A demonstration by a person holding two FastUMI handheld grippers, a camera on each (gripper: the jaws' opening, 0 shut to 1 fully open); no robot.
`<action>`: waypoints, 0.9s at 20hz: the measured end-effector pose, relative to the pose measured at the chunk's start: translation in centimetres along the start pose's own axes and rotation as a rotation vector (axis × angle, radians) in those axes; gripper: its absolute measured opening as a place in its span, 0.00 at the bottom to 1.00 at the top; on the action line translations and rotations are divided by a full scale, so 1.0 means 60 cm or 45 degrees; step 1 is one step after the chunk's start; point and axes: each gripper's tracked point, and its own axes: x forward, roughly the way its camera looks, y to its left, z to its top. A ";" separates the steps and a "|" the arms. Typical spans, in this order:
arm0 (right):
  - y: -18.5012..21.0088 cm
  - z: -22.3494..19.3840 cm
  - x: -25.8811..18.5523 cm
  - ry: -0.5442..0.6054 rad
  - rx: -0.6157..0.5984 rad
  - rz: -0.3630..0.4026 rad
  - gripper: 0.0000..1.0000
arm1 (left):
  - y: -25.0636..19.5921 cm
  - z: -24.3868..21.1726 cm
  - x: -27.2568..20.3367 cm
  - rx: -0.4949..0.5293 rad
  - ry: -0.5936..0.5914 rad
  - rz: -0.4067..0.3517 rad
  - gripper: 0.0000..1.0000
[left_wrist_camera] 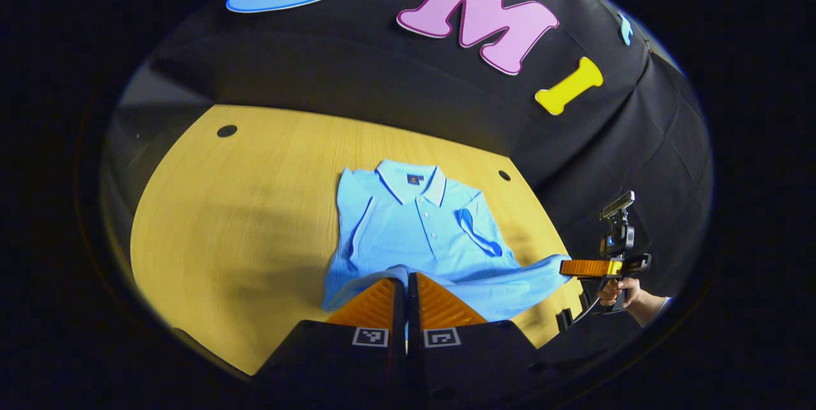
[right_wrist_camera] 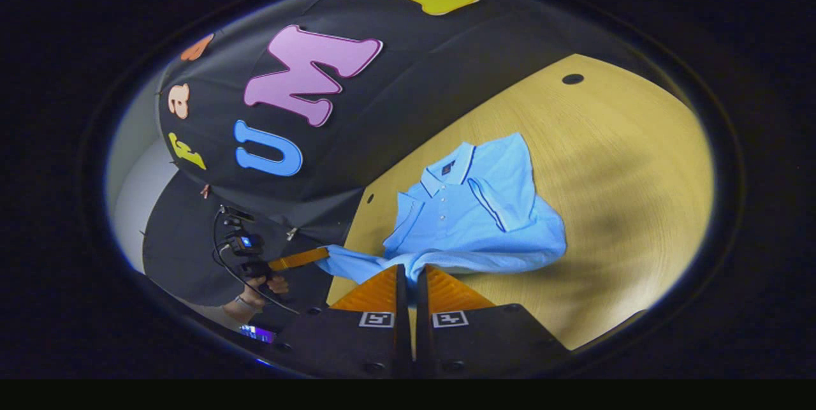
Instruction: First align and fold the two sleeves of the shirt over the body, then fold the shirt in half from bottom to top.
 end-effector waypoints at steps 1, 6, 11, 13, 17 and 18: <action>0.001 0.023 0.017 -0.003 -0.032 -0.006 0.07 | -0.001 0.026 0.006 0.014 -0.018 -0.005 0.06; 0.007 0.142 0.083 -0.075 -0.163 -0.041 0.07 | 0.026 0.130 0.081 0.042 -0.090 0.066 0.06; -0.008 0.234 0.168 -0.114 -0.200 -0.071 0.07 | 0.067 0.151 0.186 0.063 -0.034 0.131 0.06; -0.034 0.269 0.199 -0.132 -0.215 -0.112 0.00 | 0.089 0.193 0.212 0.053 -0.084 0.179 0.06; -0.103 0.311 0.259 -0.151 -0.214 -0.225 0.13 | 0.131 0.243 0.280 0.012 -0.128 0.254 0.06; -0.125 0.317 0.274 -0.155 -0.194 -0.264 0.00 | 0.141 0.234 0.298 0.034 -0.096 0.287 0.06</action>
